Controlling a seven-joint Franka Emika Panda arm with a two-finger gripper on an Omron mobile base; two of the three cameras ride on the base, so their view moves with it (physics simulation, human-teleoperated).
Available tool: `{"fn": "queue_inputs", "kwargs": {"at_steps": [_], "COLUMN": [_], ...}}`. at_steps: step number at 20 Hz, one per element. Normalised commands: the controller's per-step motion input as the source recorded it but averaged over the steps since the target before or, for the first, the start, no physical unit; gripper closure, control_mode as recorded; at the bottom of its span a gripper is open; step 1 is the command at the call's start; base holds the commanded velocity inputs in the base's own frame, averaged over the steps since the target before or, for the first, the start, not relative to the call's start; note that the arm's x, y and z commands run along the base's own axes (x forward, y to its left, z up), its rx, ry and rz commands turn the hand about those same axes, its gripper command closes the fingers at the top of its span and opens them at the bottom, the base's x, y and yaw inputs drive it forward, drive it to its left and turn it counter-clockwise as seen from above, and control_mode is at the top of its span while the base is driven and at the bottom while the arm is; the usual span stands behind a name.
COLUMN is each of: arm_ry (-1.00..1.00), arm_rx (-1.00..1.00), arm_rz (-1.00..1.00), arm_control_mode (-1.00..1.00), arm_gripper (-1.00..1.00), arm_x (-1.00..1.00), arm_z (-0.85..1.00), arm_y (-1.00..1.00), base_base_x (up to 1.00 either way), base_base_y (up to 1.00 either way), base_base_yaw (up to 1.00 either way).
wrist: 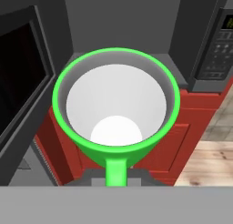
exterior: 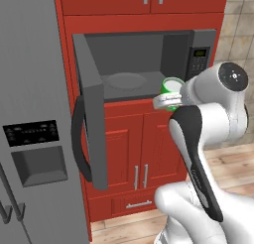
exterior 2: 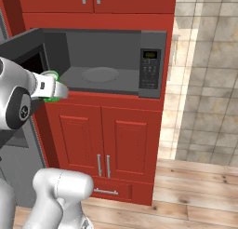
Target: Pick the mug from the counter and place it inside the microwave. Then close the microwave.
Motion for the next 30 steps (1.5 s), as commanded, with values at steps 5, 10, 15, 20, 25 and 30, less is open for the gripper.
{"fn": "queue_inputs", "kwargs": {"at_steps": [5,10,15,20,25,30], "arm_ry": [0.13,0.01,0.00,0.00,0.01,0.00], "arm_rx": [0.00,0.00,0.00,0.00,0.00,0.00], "arm_rz": [0.00,0.00,0.00,0.00,0.00,0.00], "arm_control_mode": [-1.00,-1.00,-1.00,-1.00,-1.00,-1.00], "arm_gripper": [1.00,1.00,1.00,1.00,1.00,1.00], "arm_x": [0.29,0.27,0.66,0.72,0.73,0.63], "arm_z": [0.08,-0.12,-0.31,-0.04,0.00,0.00], "arm_y": [-0.11,0.00,0.00,0.00,0.00,0.00], "base_base_x": [0.00,0.00,0.00,0.00,0.00,0.00], "base_base_y": [0.00,0.00,0.00,0.00,0.00,0.00], "base_base_yaw": [0.00,0.00,0.00,0.00,0.00,0.00]}}
